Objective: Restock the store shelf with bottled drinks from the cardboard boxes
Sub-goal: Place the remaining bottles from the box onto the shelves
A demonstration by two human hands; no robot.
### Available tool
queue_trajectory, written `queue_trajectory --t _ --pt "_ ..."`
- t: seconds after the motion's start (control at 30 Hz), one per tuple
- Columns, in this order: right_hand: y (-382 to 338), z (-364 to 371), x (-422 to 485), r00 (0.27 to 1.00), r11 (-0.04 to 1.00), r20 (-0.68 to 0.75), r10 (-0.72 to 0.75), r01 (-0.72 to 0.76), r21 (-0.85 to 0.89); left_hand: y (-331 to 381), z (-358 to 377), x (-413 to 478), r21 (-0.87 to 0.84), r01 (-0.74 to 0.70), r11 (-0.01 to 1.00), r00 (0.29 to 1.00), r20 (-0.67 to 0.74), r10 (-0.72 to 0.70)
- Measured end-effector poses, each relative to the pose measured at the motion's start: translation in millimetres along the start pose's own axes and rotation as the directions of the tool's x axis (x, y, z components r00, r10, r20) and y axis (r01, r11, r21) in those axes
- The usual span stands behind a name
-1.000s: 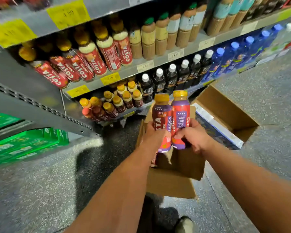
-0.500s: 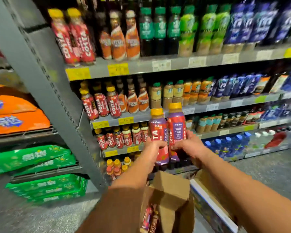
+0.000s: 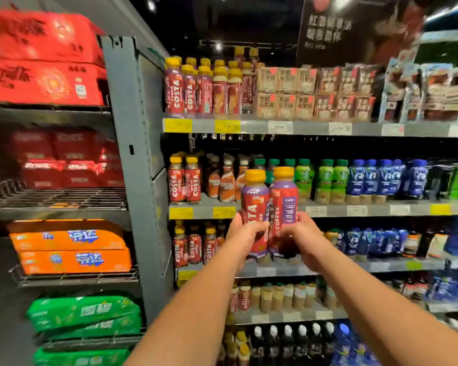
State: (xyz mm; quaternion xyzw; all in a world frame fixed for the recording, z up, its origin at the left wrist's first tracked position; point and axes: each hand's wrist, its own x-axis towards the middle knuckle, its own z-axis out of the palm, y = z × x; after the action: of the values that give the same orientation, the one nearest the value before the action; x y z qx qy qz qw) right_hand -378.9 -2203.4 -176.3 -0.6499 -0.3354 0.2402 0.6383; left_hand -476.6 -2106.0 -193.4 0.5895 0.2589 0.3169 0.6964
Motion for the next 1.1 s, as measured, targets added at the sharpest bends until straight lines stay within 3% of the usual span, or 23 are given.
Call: queue_trajectory --t 0.2,0.43,0.77,1.1 --pt "-56 40 17 0.982 0.982 0.008 -0.188 0.188 -0.009 71 -35 5 0.019 -0.112 0.994 0.992 0.061 0.111" --pt "-102 89 44 0.986 0.980 -0.060 -0.155 0.161 0.114 127 -84 22 0.089 -0.214 0.973 0.975 0.079 0.208" --pt "-132 124 66 0.971 0.967 -0.012 -0.238 0.238 0.087 167 -128 47 0.105 -0.263 0.959 0.964 0.066 0.257" --pt "-161 133 102 0.970 0.969 -0.023 -0.242 0.242 0.048 191 -126 74 0.044 -0.303 0.952 0.953 -0.010 0.304"
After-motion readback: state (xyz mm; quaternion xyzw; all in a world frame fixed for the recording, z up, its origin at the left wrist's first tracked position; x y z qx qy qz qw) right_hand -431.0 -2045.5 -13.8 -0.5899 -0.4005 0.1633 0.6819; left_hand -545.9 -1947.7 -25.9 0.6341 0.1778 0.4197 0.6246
